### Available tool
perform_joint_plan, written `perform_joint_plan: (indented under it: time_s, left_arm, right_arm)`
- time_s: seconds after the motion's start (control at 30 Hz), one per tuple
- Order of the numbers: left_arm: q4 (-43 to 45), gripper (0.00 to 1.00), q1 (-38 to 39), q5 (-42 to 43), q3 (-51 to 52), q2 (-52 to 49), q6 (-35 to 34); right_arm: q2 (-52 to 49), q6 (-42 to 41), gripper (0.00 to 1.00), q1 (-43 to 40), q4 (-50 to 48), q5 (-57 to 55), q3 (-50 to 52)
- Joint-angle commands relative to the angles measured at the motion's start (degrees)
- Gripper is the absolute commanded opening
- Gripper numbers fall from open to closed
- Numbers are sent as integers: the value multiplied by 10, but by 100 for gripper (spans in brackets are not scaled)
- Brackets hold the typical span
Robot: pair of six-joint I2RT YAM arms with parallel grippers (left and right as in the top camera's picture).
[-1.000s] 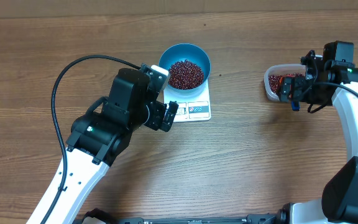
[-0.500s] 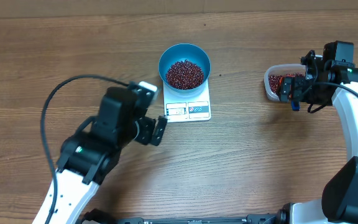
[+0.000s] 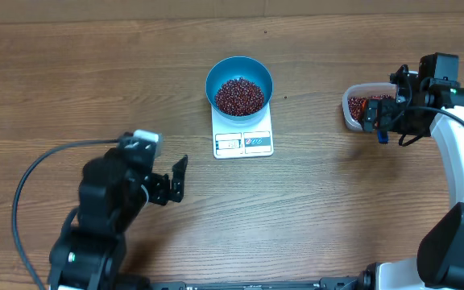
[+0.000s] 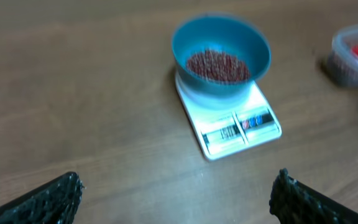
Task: Scoop item into bowl and weigh 150g on scale
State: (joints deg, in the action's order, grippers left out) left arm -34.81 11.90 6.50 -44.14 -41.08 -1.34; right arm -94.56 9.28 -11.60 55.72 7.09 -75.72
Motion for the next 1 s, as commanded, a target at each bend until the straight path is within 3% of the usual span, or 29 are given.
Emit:
perform_joint_plan:
  time_s: [0.0,0.43,0.67,0.97]
  left_arm:
    - [54,100,-24,24,52,63,-4]
    - [322,100,-105,72,259,257,-4]
    - [351,100,-143,73,311,342,6]
    - [424,100,-166,82,387,402,76]
  right_arm:
    - [2,4,100,0,-2,1,1]
    - [2,4,100,0,-2,1,1]
    - [2,4,100,0,-2,1,1]
    - [2,4,100,0,-2,1,1]
